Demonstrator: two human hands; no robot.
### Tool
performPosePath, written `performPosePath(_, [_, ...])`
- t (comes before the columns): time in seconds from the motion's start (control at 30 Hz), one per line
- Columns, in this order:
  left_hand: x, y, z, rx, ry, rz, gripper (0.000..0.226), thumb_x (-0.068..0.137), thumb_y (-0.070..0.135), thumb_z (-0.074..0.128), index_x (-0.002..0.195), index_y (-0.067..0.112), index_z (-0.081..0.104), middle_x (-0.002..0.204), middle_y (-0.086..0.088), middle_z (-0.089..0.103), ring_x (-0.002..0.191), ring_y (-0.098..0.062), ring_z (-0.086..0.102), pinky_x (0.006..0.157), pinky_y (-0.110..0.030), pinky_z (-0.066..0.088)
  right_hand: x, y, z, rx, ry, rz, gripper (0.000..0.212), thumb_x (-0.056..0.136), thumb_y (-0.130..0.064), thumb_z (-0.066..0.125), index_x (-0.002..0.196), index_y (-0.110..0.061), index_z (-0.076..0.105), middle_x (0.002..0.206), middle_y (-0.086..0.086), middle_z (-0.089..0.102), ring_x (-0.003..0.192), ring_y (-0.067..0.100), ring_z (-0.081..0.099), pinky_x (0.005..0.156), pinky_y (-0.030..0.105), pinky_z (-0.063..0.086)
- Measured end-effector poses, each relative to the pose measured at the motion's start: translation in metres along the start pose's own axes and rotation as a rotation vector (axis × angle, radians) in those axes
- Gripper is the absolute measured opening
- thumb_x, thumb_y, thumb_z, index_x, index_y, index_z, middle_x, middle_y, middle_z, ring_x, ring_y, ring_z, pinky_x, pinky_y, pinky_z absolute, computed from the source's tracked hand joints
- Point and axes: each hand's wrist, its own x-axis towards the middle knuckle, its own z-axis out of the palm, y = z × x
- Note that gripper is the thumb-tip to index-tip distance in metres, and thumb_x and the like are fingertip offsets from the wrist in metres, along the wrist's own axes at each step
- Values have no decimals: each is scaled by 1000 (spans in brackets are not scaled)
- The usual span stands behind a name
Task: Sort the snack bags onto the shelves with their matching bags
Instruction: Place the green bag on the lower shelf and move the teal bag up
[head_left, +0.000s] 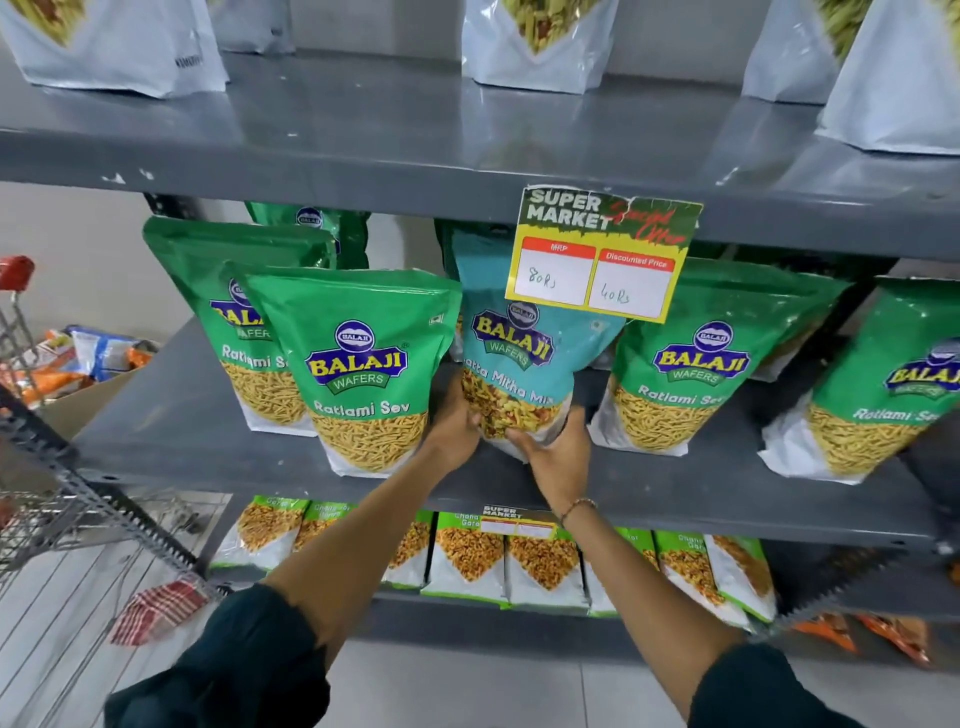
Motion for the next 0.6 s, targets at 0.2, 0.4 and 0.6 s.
performPosePath(0.2, [-9,7,5,55,-143,49,59,89,-6,42,141,6,17,141,-13,37,134,-22,31,97,-14,22,-30,12,-15,3,122,0,71,61,-40,82,116,-11,47,106,10,68,98,25,63,75,36,53])
performPosePath(0.4, [-36,13,11,84,-212,56,54,86,0,54,135,9,32,134,-10,53,124,-20,47,104,-31,39,-65,8,-54,61,175,-27,57,63,-23,84,107,-12,49,94,2,63,89,21,62,68,28,48])
performPosePath(0.6, [-88,28,6,109,-223,171,56,78,9,70,129,9,44,125,-11,61,118,-23,54,101,-35,44,-109,6,-90,137,138,-20,47,59,-23,86,90,-19,51,88,3,67,82,20,65,73,45,55])
